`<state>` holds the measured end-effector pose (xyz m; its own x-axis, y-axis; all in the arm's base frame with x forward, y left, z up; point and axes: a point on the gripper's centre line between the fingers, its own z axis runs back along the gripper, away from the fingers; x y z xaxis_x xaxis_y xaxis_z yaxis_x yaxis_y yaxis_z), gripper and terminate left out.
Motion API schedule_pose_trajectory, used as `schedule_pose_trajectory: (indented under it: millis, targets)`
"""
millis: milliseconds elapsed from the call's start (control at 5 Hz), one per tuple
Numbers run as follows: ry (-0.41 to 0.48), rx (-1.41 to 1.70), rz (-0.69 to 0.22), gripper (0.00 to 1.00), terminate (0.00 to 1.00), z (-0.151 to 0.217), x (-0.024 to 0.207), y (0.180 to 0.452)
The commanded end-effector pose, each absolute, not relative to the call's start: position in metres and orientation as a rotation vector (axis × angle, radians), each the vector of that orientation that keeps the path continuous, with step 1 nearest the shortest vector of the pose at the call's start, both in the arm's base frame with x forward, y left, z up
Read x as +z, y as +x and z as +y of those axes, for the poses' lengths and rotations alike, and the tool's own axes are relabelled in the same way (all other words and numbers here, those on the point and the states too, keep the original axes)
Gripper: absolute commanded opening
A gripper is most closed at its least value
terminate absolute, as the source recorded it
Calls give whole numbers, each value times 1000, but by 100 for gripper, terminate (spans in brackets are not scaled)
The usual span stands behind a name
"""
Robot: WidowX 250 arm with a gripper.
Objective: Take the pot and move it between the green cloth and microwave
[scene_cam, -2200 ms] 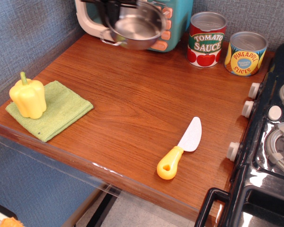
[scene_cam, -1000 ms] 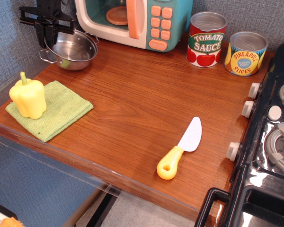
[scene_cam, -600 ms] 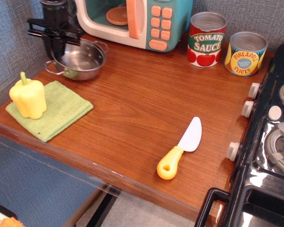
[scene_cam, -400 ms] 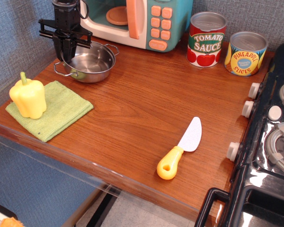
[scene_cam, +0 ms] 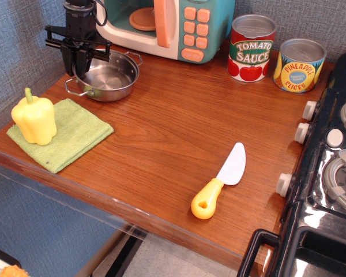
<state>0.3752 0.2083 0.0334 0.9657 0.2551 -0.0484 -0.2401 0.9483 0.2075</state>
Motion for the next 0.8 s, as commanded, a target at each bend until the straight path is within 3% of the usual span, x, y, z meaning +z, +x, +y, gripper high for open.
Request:
schedule_pose_trajectory:
  millis: [0,200,400,600]
  targets:
    - [233,174,-151,100,0,202,100,375]
    - [204,96,-270,100,0,185,137,359]
    - [118,74,-274,100,0,174,149,345]
    - [57,47,-216,100,0,171,143,344]
